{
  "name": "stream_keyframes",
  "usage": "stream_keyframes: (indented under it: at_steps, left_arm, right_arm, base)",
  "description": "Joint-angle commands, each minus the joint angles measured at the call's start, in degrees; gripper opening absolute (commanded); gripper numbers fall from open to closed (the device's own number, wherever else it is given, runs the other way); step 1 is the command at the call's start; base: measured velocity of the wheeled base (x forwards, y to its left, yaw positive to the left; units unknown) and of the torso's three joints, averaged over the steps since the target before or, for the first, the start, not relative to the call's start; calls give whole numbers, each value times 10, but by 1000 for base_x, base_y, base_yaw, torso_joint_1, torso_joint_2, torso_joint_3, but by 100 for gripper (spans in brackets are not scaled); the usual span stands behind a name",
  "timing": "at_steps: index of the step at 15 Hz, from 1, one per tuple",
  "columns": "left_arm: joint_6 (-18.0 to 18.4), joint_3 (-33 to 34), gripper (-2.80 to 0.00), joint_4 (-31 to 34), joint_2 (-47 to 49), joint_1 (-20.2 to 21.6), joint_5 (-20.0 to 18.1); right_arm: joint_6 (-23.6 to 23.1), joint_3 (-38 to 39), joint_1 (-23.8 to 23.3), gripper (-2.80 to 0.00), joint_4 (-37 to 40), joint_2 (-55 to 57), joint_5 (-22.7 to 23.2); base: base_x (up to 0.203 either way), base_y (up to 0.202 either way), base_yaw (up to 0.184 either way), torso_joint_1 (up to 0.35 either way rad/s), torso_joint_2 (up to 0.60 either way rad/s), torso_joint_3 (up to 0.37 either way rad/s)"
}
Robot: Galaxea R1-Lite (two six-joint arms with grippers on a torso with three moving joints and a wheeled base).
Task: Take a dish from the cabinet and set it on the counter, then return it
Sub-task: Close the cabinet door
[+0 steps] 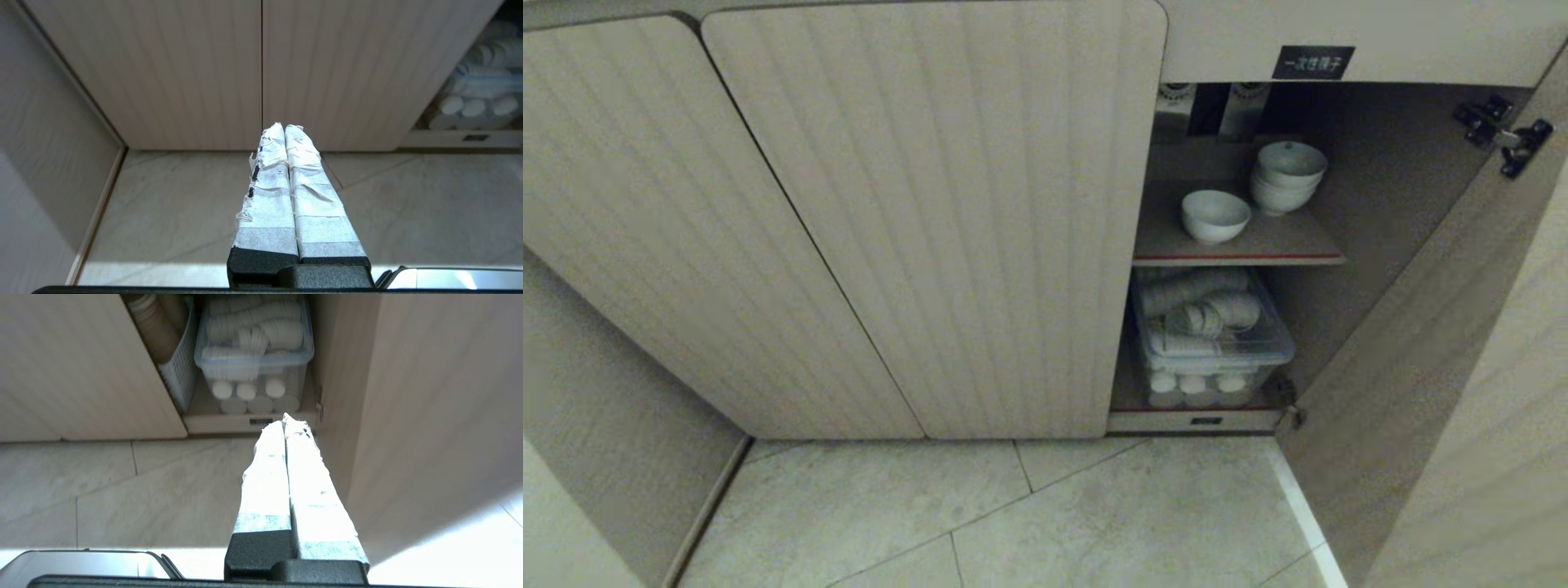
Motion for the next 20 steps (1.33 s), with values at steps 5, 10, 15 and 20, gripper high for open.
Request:
stream_keyframes:
  at_steps: [5,10,15,20]
  left_arm:
    - [1,0,-280,-1,0,0,0]
    - [0,0,-280,0,0,1,0]
    - [1,0,-280,0,0,0,0]
    - [0,0,-280,-1,0,0,1]
  right_arm:
    - [-1,0,0,-280,0,1,-2]
    - [0,1,0,-280,0,1,-2]
    - [0,0,0,-280,0,1,-2]
    - [0,1,0,-280,0,1,-2]
  base:
    - [-193,0,0,2,4,3]
    - [-193,0,-2,1,2,3]
    - [-60,0,0,0,1,2]
    - [0,0,0,0,0,0]
